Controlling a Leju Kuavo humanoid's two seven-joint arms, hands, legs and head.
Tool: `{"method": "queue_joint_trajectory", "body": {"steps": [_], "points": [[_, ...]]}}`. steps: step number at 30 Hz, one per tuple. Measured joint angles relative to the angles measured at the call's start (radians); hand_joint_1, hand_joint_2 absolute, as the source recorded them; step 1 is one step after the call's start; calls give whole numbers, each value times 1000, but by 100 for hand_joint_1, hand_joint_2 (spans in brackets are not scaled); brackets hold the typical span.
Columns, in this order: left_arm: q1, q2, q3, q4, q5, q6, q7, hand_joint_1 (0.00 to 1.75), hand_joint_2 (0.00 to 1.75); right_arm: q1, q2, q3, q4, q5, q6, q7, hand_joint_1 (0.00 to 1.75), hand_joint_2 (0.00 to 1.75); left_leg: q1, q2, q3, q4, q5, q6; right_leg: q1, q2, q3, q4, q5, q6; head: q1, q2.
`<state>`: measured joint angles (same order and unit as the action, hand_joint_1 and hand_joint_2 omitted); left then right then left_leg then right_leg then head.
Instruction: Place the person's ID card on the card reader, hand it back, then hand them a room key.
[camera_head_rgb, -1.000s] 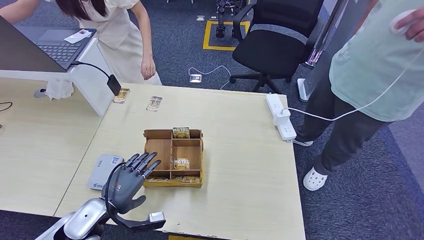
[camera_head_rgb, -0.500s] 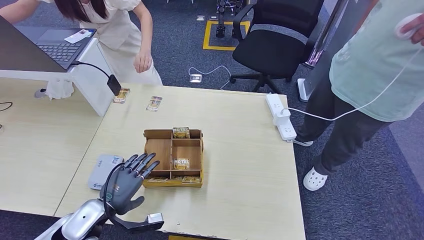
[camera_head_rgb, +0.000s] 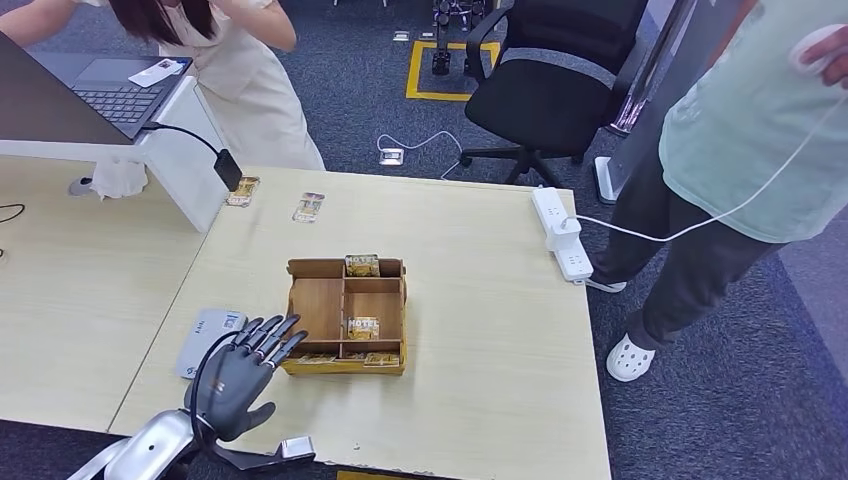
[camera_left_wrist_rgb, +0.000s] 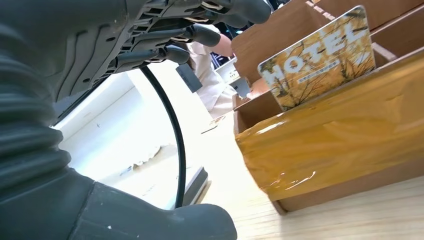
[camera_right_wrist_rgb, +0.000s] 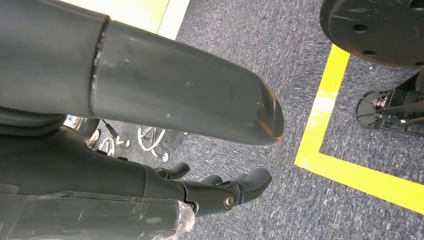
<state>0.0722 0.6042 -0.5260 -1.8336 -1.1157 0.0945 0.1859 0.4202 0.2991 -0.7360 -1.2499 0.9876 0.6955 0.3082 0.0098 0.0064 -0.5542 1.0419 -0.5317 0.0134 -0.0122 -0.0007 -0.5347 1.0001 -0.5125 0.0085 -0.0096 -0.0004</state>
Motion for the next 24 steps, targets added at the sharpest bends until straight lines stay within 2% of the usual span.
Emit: {"method": "queue_joint_trajectory", "body": {"steps": [18,24], "points": [[27,5,36,-13,-10,-2,2,0,175,0,0,-2,0,2,-1,-1,0,0,0,0,0,0,0,0,0,0,0,0,0,0,0,0],[22,2,37,-12,-2,-6,-17,0,175,-8,0,-10,4,39,-1,-23,0,0,0,0,0,0,0,0,0,0,0,0,0,0,0,0]]}}
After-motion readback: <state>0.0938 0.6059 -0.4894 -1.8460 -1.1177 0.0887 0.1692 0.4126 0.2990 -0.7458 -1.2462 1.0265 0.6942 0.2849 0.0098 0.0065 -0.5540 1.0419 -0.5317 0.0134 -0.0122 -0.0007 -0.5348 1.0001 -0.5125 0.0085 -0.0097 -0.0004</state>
